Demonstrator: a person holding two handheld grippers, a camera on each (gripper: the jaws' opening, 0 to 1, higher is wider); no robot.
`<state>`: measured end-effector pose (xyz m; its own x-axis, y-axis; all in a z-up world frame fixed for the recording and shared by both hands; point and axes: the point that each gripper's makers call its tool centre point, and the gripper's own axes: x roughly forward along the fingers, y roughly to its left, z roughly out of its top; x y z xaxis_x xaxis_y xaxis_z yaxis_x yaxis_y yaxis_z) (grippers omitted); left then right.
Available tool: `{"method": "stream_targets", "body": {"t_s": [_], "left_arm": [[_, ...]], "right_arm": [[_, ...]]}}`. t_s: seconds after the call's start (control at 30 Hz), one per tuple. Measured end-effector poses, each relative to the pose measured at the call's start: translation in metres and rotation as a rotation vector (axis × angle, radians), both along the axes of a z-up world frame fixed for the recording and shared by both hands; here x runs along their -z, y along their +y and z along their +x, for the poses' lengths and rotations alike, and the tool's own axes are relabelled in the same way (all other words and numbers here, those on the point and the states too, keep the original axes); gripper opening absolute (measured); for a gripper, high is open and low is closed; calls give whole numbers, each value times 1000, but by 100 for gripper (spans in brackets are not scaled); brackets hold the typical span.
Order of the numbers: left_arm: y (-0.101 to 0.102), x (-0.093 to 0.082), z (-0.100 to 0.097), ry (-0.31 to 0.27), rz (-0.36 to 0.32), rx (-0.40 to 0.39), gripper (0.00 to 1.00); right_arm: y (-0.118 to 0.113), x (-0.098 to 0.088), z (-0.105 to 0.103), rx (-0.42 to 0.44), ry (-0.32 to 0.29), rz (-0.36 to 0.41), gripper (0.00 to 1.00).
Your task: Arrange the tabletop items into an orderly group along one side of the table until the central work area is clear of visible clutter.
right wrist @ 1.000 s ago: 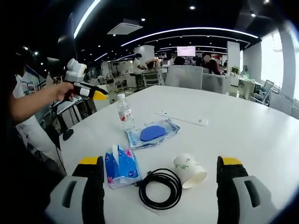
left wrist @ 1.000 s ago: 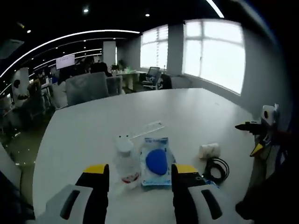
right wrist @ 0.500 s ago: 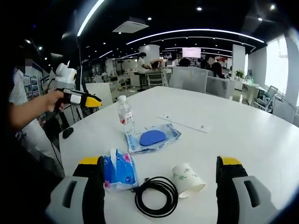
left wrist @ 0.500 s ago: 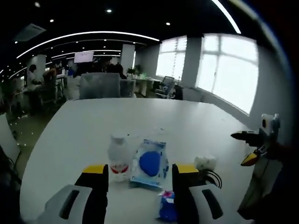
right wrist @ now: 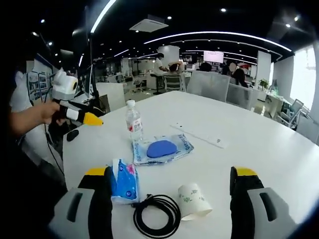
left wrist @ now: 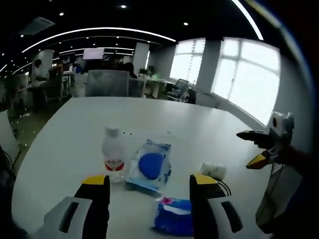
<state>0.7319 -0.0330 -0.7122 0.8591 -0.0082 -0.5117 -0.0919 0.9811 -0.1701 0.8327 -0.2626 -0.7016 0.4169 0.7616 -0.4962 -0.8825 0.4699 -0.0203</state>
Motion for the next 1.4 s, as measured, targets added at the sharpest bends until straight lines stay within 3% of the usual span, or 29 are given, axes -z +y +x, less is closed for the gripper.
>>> {"method": "stream_targets", "body": {"t_s": [0.13,0.23,0.4,0.63,0.8,0.9,0.97,1.33,1.4], "left_arm": [[-8,4,1,-18,-13,-16,68],[-9,10,-2,6,-10,-23,66],[-2,9,-4,-39,6,-110,63],[-10,17,-3,-24,-38,-136,63],[-10,27,-1,-23,-69,-196,63],[-17,38,1,7,-48,-165,59],[-23,41,2,16,-87,-160,57],[-33,63,10,54,-95,-160,60],[-31,65,11,51,-127,-182,60]], "right_arm": [[8,0,9,-36,-7,-9,93],[13,-2,15,-52,-14,-14,92],[23,-5,28,-67,-15,6,90],[41,-1,47,-96,-17,-19,88],[51,2,59,-110,-44,-41,83],[62,6,72,-131,-44,-45,80],[65,8,79,-129,-37,-48,80],[79,21,110,-128,-10,-88,79],[82,26,116,-129,-3,-88,78]]}}
